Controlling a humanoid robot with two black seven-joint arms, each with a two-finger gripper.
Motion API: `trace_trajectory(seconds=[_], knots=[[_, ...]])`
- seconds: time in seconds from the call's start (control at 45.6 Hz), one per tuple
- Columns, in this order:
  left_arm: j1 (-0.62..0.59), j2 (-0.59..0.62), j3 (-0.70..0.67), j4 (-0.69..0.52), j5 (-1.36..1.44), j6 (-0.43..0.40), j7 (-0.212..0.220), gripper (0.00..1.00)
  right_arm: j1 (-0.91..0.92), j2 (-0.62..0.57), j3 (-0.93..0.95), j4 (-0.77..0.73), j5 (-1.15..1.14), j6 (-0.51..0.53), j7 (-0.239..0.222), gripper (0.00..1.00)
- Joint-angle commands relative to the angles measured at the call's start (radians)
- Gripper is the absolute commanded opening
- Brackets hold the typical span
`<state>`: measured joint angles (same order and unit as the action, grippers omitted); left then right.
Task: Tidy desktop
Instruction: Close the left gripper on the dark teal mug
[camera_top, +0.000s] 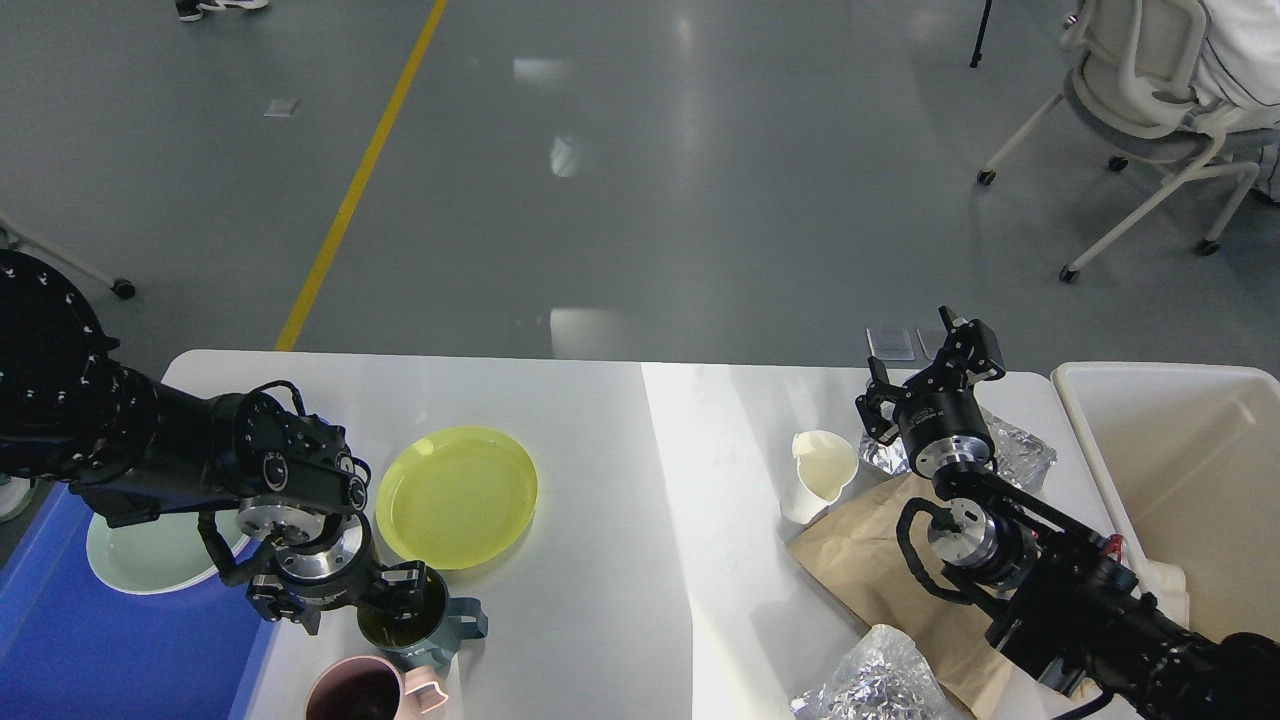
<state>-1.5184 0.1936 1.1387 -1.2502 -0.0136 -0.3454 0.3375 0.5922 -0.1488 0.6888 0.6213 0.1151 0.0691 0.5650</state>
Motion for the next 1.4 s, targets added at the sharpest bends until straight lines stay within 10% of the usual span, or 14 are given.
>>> trace_trajectory(seconds=[0.0,0.504,0.789,1.38], knots=[[0.023,-0.003,0.000,0.000,0.000,0.052,0.000,0.81,0.000,0.000,0.000,0.000,0.000,0.000,-0.001,1.00],[0.089,-0.025,-0.002,0.002,0.000,0.213,-0.002,0.77,0.001,0.000,0.000,0.000,0.000,0.000,-0.001,1.00],[0.093,-0.025,-0.004,0.002,-0.002,0.252,-0.009,0.37,0.001,0.000,0.000,0.000,0.000,0.000,-0.001,1.00],[0.087,-0.036,-0.004,0.000,-0.002,0.226,-0.009,0.00,0.000,0.000,0.000,0.000,0.000,0.000,-0.001,1.00]])
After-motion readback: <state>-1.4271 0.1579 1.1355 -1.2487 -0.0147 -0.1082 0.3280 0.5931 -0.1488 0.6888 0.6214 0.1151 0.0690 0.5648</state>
